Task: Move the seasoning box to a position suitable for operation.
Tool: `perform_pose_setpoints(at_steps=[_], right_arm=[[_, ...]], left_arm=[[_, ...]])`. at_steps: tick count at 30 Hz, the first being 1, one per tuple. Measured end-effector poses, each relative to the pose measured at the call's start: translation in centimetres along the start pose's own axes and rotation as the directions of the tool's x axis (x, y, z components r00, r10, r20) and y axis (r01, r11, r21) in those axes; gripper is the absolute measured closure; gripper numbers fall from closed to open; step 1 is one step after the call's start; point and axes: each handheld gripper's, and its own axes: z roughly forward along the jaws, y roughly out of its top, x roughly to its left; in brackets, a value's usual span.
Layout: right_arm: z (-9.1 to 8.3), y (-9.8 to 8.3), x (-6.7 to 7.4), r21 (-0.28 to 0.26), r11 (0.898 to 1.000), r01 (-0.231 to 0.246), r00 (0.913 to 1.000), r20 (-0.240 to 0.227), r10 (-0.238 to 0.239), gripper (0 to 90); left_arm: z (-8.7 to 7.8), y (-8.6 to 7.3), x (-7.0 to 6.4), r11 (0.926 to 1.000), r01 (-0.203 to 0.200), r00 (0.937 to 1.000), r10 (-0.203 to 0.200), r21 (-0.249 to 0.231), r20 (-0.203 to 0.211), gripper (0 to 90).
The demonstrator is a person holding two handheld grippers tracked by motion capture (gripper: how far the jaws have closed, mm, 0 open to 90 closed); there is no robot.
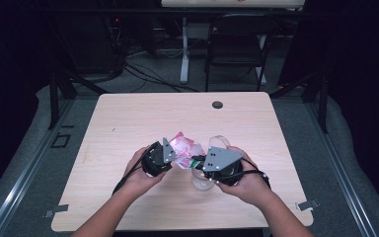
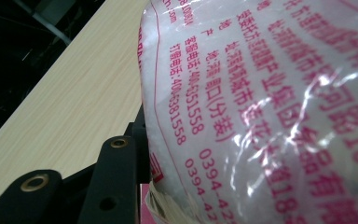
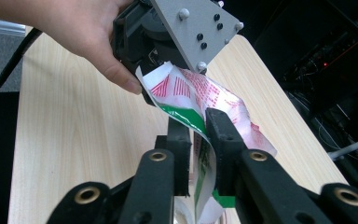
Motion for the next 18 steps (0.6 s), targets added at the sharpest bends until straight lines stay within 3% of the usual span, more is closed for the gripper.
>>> perform_pose_setpoints(at_steps=[5, 13, 18], right_arm=[[0.02, -0.07, 0.04, 0.008, 1.0, 0.009, 0.9999, 0.005, -0.009, 85.6], [-0.08, -0.05, -0.07, 0.019, 0.999, -0.034, 0.9994, -0.009, 0.034, 89.8], [-0.02, -0.22, -0.08, -0.001, 0.997, -0.071, 0.9975, 0.001, 0.071, 90.0]], left_arm=[[0.01, 0.01, -0.01, 1.0, -0.009, 0.9999, 0.009, -0.001, -0.01, 60.4], [-0.03, 0.07, -0.06, 0.9998, -0.021, 0.9995, 0.021, -0.002, -0.023, 60.4], [-0.12, 0.05, -0.06, 0.9994, -0.032, 0.9982, 0.032, -0.014, -0.05, 60.5]])
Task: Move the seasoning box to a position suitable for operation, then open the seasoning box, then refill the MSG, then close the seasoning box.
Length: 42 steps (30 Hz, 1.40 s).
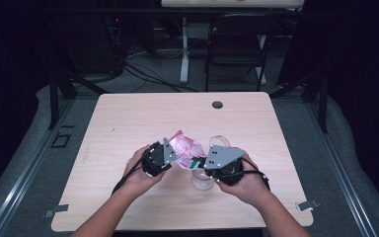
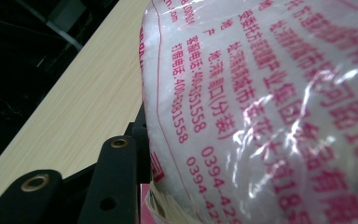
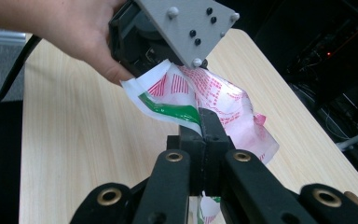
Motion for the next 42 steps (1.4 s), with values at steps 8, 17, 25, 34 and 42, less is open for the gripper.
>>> perform_pose_setpoints(at_steps=[8, 17, 25, 34, 42], right_arm=[[0.0, -0.3, -0.2, -0.027, 0.999, -0.045, 0.9989, 0.015, 0.045, 90.0], [-0.1, -0.8, -0.2, -0.046, 0.995, -0.087, 0.996, 0.013, 0.088, 90.0], [-0.2, -1.2, -0.1, -0.061, 0.992, -0.108, 0.9938, 0.017, 0.11, 90.0], [-0.3, -1.9, -0.2, -0.087, 0.988, -0.128, 0.9912, 0.022, 0.131, 90.0], [-0.4, -2.7, -0.3, -0.124, 0.98, -0.159, 0.9868, 0.013, 0.161, 90.0]], left_arm=[[-0.2, 0.0, 0.1, 0.9997, -0.023, 0.9992, 0.023, -0.002, -0.031, 60.6], [-0.5, -0.1, -0.3, 0.9977, -0.065, 0.9949, 0.063, -0.018, -0.079, 60.7], [-0.7, -0.2, -0.4, 0.9948, -0.099, 0.9881, 0.096, -0.024, -0.121, 60.9], [-0.7, 0.0, -0.7, 0.992, -0.125, 0.9814, 0.121, -0.02, -0.149, 61.0], [-0.9, 0.4, -0.8, 0.9899, -0.142, 0.9756, 0.139, -0.003, -0.17, 61.1]])
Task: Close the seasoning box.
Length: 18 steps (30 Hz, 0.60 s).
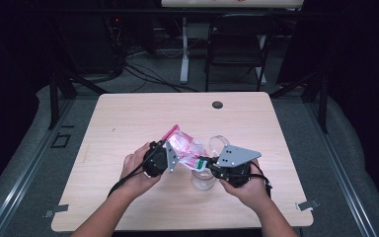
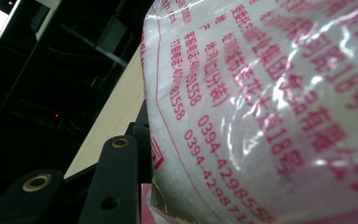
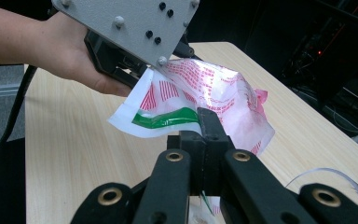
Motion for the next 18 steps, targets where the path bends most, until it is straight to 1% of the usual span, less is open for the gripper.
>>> perform_pose_setpoints(at_steps=[5, 6, 9, 12, 14, 18], right_arm=[[-0.05, -0.06, -0.2, -0.01, 1.0, -0.005, 0.9999, -0.011, 0.005, 90.0], [-0.08, -0.05, -0.27, -0.01, 1.0, -0.008, 0.9999, -0.014, 0.008, 90.0], [-0.12, -0.09, -0.37, -0.013, 1.0, -0.013, 0.9997, -0.019, 0.013, 90.0], [-0.15, -0.12, -0.39, -0.014, 1.0, -0.016, 0.9996, -0.022, 0.016, 90.0], [-0.14, -0.21, -0.42, -0.015, 1.0, -0.024, 0.9995, -0.022, 0.024, 90.0], [-0.05, -0.44, -0.61, -0.024, 0.999, -0.04, 0.9989, -0.027, 0.04, 90.0]], left_arm=[[-0.19, 0.14, -0.03, 0.9999, 0.0, 1.0, 0.0, 0.011, -0.009, 61.1], [-0.18, 0.17, -0.06, 1.0, 0.001, 0.9999, -0.001, 0.005, -0.016, 61.2], [-0.22, 0.2, -0.1, 0.9999, 0.005, 0.9999, -0.005, 0.01, -0.016, 61.2], [-0.26, 0.23, -0.15, 0.9999, -0.001, 0.9999, 0.001, 0.012, -0.016, 61.2], [-0.25, 0.27, -0.18, 0.9997, -0.004, 0.9999, 0.005, 0.023, -0.014, 61.2], [-0.27, 0.31, -0.2, 0.9993, -0.017, 0.9996, 0.018, 0.033, -0.023, 61.3]])
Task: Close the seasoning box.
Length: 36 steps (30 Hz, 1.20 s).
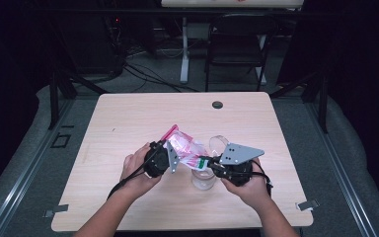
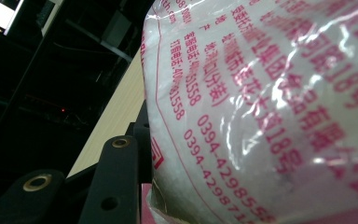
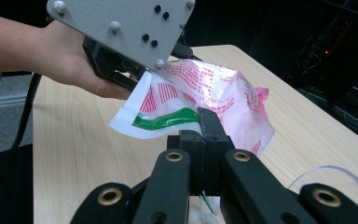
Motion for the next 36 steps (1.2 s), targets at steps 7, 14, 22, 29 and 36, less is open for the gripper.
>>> perform_pose_setpoints(at_steps=[7, 14, 22, 29, 36], right_arm=[[0.0, -0.4, -0.4, 0.0, 1.0, -0.019, 0.9998, 0.004, 0.019, 90.0], [0.3, -0.9, -0.6, 0.009, 0.999, -0.035, 0.9993, 0.011, 0.035, 90.0], [0.3, -1.3, -0.6, 0.016, 0.999, -0.048, 0.9988, 0.003, 0.048, 90.0], [0.3, -1.6, -0.8, 0.014, 0.998, -0.062, 0.9981, 0.008, 0.062, 90.0], [0.3, -2.1, -1.0, 0.014, 0.996, -0.084, 0.9964, 0.018, 0.083, 90.0]], left_arm=[[-0.2, -0.1, -0.1, 0.9996, -0.027, 0.9996, 0.027, 0.012, -0.012, 61.4], [-0.3, -0.2, -0.3, 0.9983, -0.053, 0.9965, 0.055, 0.022, -0.064, 61.7], [-0.6, -0.2, -0.6, 0.9948, -0.098, 0.9894, 0.1, 0.027, -0.105, 62.1], [-0.6, -0.2, -0.8, 0.9937, -0.109, 0.9865, 0.111, 0.026, -0.12, 62.2], [-0.7, 0.1, -0.9, 0.9912, -0.128, 0.9818, 0.131, 0.032, -0.137, 62.4]])
